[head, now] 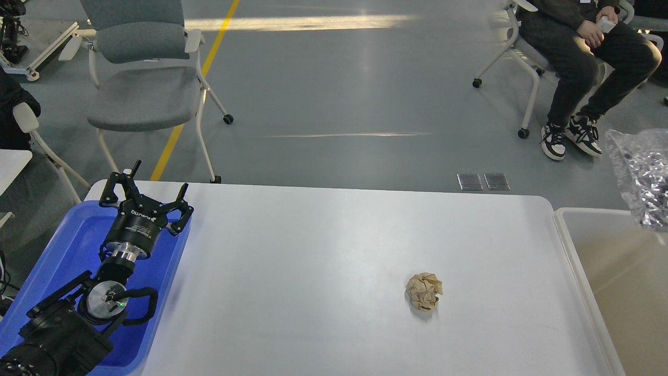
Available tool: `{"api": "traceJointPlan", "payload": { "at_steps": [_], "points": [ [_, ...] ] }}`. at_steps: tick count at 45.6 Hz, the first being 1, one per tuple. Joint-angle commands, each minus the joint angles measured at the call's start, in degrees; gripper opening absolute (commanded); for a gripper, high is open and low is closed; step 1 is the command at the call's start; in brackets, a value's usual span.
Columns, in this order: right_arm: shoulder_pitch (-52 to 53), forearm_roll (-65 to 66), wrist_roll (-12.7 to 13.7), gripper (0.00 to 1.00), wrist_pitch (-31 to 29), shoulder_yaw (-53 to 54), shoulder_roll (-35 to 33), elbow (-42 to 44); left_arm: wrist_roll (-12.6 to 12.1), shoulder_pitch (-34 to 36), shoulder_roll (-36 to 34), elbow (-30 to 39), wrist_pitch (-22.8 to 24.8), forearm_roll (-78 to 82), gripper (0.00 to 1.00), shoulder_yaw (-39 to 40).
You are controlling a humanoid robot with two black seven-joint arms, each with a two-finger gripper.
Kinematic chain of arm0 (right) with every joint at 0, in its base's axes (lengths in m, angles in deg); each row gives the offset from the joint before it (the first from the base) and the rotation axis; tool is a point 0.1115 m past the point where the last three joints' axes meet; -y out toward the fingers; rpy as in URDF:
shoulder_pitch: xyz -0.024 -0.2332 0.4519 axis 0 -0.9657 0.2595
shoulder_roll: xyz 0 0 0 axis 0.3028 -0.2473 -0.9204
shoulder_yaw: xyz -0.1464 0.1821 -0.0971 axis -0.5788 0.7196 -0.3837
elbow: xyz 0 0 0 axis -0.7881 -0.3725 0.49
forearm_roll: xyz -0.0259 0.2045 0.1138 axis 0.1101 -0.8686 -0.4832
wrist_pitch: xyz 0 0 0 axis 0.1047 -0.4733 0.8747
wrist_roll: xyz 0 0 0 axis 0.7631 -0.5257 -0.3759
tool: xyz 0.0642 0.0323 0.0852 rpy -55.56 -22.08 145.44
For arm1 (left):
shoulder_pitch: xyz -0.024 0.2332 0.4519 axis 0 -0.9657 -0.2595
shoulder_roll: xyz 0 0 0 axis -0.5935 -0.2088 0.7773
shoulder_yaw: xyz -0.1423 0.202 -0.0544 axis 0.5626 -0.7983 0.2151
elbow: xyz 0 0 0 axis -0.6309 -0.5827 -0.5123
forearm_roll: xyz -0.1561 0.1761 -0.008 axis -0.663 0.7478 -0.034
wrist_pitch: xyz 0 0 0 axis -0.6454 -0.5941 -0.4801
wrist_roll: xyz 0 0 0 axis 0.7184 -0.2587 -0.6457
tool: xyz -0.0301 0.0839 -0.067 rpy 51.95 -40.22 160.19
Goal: Tidy desktop
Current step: 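Move the foil over the white bin and release it inside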
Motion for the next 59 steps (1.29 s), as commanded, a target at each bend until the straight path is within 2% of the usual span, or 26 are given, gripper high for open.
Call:
{"api": "traceJointPlan", "payload": {
  "at_steps": [1,8,16,29,45,53,59],
  "points": [
    [-6.8,-8.3,0.0,0.00,0.7,0.2,0.3,5.6,0.0,0.0,0.0,0.0,0.0,0.0,1.00,0.0],
    [-12.5,-18.6,0.0,0.00,2.1,0.2,2.9,10.1,0.0,0.0,0.0,0.0,0.0,0.0,1.00,0.0],
    [-19.6,-27.9,0.1,0.00,3.7,0.3,8.9,18.2,0.0,0.0,0.0,0.0,0.0,0.0,1.00,0.0],
    [-31.5,-43.5,0.1,0.00,3.5,1.2,17.1,29.7,0.0,0.0,0.0,0.0,0.0,0.0,1.00,0.0],
    [-44.3,-47.2,0.4,0.00,2.7,7.8,29.4,46.1,0.0,0.0,0.0,0.0,0.0,0.0,1.00,0.0],
    [-46.2,-47.3,2.7,0.00,2.8,10.0,33.9,48.9,0.0,0.0,0.0,0.0,0.0,0.0,1.00,0.0],
    [-47.2,-48.7,7.4,0.00,2.9,13.4,37.3,51.5,0.0,0.0,0.0,0.0,0.0,0.0,1.00,0.0]
  ]
}}
